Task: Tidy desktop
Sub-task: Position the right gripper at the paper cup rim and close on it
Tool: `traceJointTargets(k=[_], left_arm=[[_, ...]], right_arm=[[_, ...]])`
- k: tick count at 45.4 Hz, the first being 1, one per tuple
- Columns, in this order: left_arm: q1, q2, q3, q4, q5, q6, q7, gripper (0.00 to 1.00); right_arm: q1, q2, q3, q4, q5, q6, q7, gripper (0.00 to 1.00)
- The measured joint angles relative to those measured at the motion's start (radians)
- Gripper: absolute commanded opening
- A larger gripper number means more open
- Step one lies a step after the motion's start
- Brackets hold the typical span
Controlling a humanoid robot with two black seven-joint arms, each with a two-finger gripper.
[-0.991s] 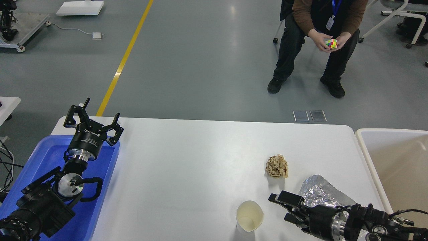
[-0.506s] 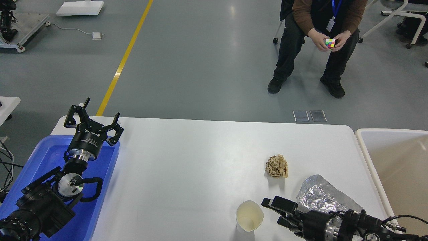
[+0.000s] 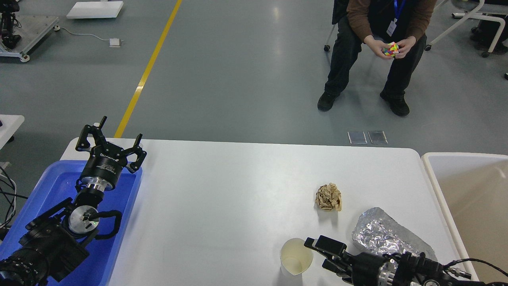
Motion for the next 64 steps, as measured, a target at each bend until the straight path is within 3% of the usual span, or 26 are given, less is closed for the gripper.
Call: traceJointTargets(k=[64], left_arm=[[0.0,0.0,0.0,0.0,0.0,0.0,0.0,1.0]], right_arm=[[0.014,0.058,-0.056,-0.065,-0.05,-0.029,0.076,1.0]])
